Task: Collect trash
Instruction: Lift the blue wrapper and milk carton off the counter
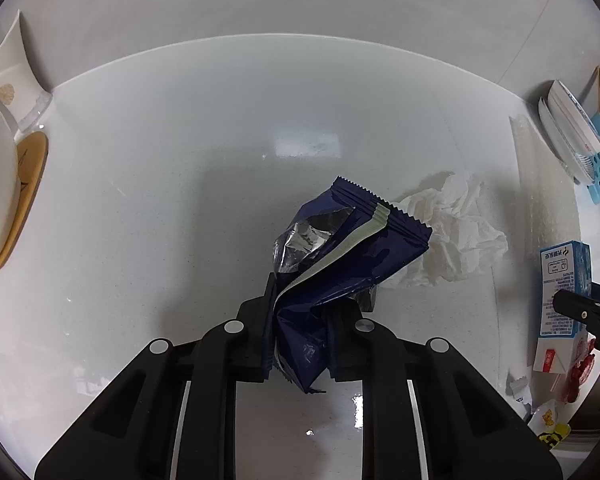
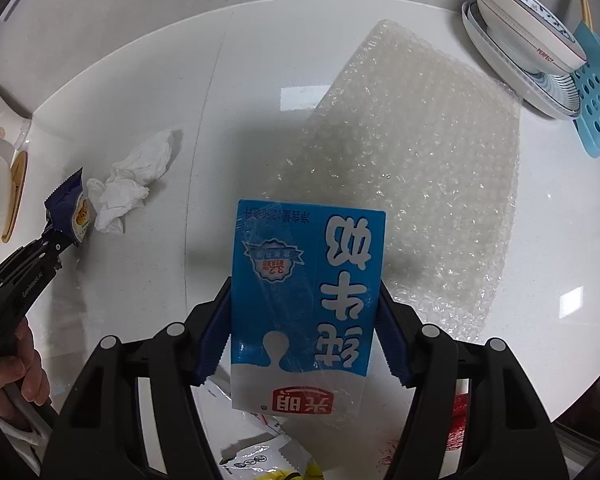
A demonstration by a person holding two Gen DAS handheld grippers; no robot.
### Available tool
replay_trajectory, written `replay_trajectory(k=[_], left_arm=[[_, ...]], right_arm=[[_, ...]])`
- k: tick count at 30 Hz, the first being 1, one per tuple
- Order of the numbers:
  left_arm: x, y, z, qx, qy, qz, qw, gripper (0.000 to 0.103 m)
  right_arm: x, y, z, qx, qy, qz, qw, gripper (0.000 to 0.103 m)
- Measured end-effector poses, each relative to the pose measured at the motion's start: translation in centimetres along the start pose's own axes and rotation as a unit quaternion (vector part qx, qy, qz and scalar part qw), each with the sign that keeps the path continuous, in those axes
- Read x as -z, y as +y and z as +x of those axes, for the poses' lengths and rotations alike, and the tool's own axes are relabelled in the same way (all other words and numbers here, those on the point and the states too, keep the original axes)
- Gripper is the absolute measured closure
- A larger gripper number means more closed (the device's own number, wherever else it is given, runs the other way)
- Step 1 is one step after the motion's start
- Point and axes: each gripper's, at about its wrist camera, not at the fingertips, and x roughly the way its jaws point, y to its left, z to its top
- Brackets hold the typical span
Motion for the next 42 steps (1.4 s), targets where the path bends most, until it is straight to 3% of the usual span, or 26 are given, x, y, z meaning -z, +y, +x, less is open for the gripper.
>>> replay_trajectory(k=[19, 42], left_arm=[[1.6, -1.4, -4.4, -0.006, -0.021, -0.013, 0.9997, 0.085], [5.7, -4.7, -11.5, -0.004, -0.050, -0.043, 0.9978, 0.085]], right_arm=[[1.2, -0.7, -3.6, -0.012, -0.028, -0.008, 1.000, 0.041], [5.5, -2.2, -9.1, -0.025, -0.081, -0.023, 0.996, 0.041]])
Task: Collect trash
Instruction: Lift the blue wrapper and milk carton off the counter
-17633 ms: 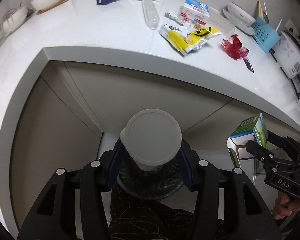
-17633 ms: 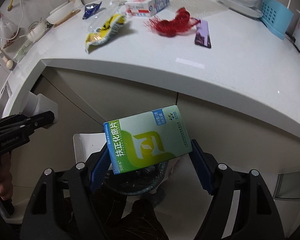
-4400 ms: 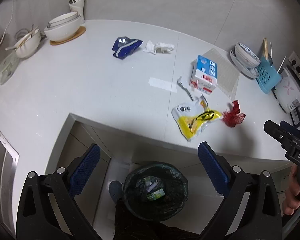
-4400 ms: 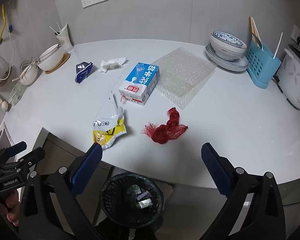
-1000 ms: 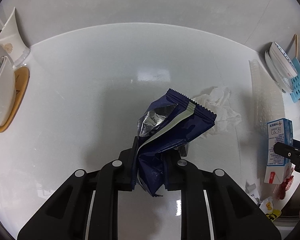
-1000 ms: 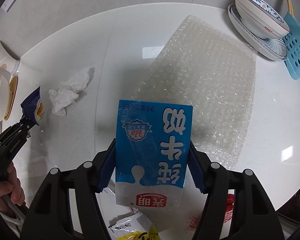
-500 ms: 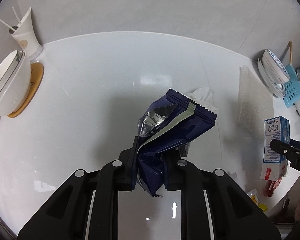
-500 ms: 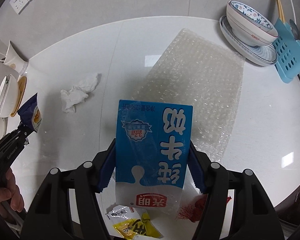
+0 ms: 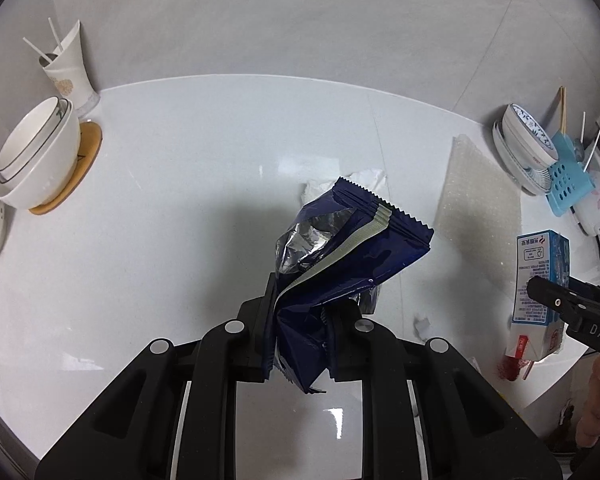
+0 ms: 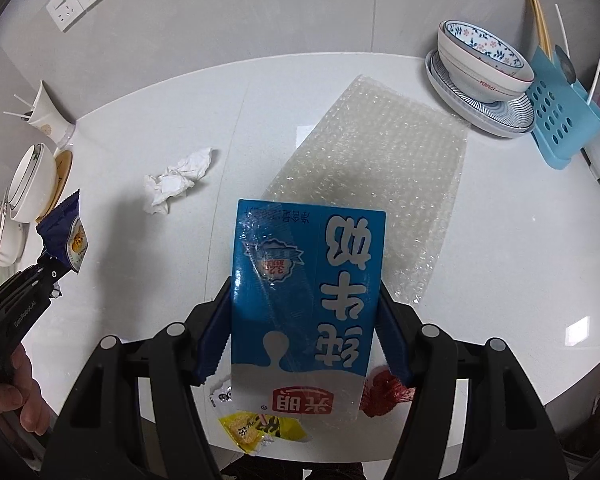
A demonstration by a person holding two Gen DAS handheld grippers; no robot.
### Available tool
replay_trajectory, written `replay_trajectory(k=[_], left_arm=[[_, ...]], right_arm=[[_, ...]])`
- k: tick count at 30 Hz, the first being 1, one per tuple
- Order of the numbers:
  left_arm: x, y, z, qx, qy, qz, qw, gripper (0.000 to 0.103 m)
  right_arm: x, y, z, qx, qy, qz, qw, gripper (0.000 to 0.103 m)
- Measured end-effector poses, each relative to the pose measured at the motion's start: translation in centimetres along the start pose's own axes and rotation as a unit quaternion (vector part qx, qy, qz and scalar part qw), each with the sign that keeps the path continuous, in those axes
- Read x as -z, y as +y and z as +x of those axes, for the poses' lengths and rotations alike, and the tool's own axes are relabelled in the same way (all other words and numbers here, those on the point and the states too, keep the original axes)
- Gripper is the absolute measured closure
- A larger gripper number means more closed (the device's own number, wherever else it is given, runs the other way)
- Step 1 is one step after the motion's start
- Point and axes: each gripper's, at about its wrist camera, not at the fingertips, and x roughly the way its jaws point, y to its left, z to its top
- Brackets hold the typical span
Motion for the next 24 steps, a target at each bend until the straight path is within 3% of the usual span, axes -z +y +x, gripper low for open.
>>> replay_trajectory(k=[24], left_arm=[[6.9, -3.8, -6.1, 0.006, -0.017, -0.029, 0.9994, 0.085]], right_arm=[[5.1, -1.6, -6.5, -0.010, -0.058, -0.057, 0.997, 0.041]])
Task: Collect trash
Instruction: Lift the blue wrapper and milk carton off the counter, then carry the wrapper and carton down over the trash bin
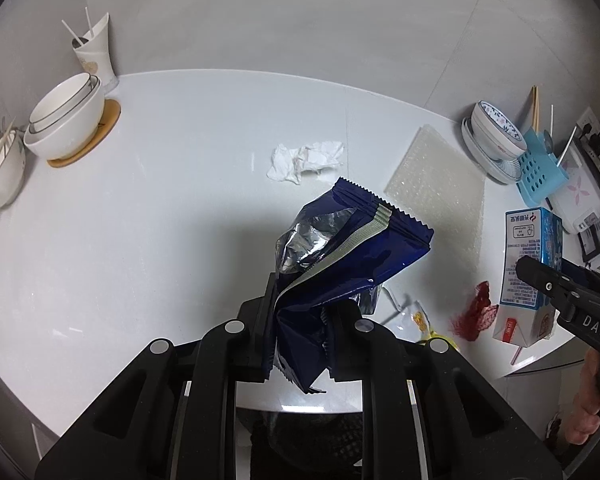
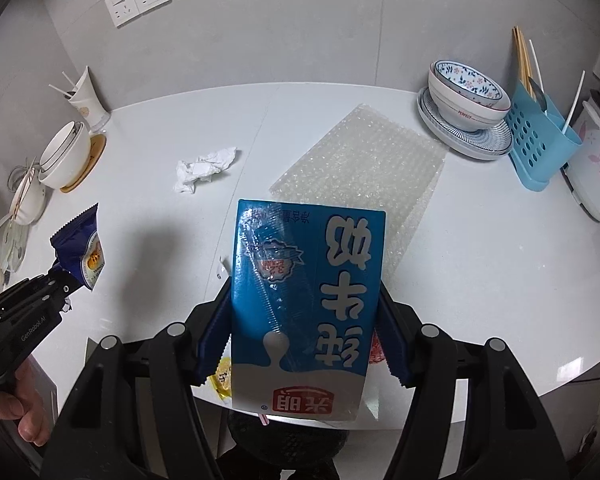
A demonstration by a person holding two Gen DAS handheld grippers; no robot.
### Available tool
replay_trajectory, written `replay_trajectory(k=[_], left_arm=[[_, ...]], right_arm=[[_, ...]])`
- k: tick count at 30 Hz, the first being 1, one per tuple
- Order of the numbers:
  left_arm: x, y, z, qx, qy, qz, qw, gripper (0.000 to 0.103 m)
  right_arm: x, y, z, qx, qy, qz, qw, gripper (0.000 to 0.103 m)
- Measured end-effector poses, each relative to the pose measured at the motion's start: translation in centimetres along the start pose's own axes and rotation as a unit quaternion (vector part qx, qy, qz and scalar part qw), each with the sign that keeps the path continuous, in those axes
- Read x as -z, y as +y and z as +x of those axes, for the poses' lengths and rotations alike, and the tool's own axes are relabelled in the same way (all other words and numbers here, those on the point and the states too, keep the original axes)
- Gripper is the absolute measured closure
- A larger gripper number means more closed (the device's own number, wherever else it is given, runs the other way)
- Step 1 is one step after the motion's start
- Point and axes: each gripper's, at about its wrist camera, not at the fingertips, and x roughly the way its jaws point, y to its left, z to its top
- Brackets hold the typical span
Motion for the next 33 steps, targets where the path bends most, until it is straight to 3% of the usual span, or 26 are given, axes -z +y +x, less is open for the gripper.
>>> replay_trajectory(k=[33], left_arm=[[10.6, -2.4, -5.1, -0.008, -0.005, -0.022, 0.9997, 0.085]], right_arm=[[8.3, 0.2, -3.9, -0.031, -0.009, -0.034, 0.999, 0.041]])
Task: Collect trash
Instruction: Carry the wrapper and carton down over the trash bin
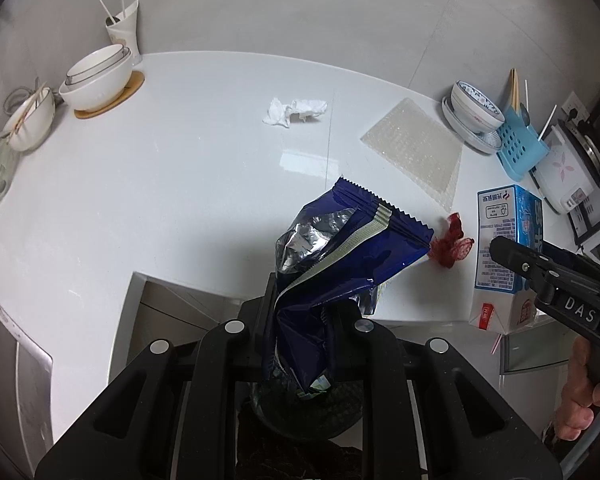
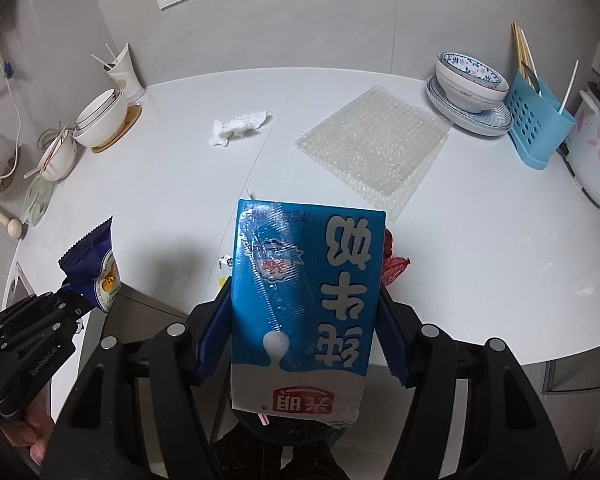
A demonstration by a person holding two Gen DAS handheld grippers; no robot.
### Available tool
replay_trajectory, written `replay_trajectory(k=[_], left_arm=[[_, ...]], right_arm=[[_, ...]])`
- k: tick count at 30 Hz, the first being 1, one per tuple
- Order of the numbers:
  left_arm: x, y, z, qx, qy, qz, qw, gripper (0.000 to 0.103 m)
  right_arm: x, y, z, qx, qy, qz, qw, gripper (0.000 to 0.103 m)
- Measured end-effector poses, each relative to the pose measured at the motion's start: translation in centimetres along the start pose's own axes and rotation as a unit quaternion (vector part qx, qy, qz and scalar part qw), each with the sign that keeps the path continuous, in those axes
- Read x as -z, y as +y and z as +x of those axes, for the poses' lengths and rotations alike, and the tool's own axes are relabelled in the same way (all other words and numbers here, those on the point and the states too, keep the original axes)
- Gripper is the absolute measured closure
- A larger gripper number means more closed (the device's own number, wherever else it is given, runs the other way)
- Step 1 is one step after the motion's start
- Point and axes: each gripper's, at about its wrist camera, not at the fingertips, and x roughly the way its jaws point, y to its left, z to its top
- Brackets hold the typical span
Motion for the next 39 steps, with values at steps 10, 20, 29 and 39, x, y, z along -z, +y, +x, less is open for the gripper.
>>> replay_trajectory(k=[10, 20, 29, 39], left_arm=[[2.9, 0.0, -0.8, -0.003, 0.004, -0.011, 0.9999, 0.085], [6.1, -0.1, -0.2, -0.006, 0.019, -0.027, 0.9995, 0.085], [8.5, -0.4, 0.7, -0.006, 0.027, -0.034, 0.9990, 0.085], [11.2, -1.0, 2.3, -0.004, 0.034, -0.036, 0.9988, 0.085]], right_arm=[[2.2, -0.7, -1.0, -0.006, -0.004, -0.012, 1.000, 0.041], [5.3, -1.1, -0.4, -0.013, 0.012, -0.026, 1.000, 0.041], [7.7, -1.5, 0.2, -0.020, 0.019, -0.038, 0.999, 0.041], [10.6, -1.4, 1.8, -0.023, 0.035, -0.054, 0.998, 0.041]])
